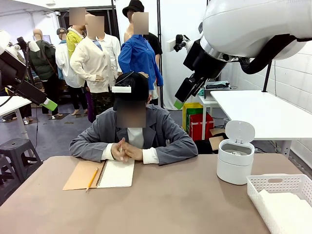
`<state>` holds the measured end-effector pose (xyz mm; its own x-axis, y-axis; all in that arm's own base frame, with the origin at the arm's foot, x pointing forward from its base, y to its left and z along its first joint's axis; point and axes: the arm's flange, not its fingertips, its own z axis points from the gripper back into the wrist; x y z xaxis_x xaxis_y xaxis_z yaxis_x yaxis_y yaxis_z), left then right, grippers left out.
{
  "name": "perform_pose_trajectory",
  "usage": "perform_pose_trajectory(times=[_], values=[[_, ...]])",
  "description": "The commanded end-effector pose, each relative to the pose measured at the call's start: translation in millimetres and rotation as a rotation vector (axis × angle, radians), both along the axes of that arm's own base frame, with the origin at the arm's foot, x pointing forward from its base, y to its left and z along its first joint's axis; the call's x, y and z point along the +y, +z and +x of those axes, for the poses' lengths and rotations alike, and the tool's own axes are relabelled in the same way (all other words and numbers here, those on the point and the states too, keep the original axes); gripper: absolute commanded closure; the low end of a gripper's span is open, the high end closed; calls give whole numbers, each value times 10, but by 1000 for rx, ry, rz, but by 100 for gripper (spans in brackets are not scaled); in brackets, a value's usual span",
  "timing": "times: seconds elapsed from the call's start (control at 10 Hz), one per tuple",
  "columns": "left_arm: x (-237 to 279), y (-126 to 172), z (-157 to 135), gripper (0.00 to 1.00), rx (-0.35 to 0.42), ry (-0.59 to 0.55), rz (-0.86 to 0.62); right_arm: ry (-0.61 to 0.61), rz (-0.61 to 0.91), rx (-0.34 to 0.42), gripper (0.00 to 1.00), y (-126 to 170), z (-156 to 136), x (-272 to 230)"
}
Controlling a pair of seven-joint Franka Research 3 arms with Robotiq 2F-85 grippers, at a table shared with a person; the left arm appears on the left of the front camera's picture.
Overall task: Sort the paper based on its condition.
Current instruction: If a person hands you a paper, place it in the Organizing basket , and if it's crumpled, put it in the Trash can.
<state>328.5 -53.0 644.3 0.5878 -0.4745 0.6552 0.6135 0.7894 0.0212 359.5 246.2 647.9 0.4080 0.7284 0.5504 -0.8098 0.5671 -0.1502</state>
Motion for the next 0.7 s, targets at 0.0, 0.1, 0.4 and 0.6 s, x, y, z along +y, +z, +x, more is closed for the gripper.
perform_pose_trajectory(times=[0.0,0.1,0.4,0.6], values=[[7,-1,-2,0,-2,-1,2,6,-8,2,0,-3,-6,-8],[7,-1,-2,0,-2,-1,2,6,-8,2,0,-3,-6,-8],[7,-1,-2,0,-2,-1,2,6,-8,2,0,-3,-6,-8],[7,-1,-2,0,-2,-1,2,6,-8,2,0,-3,-6,-8]])
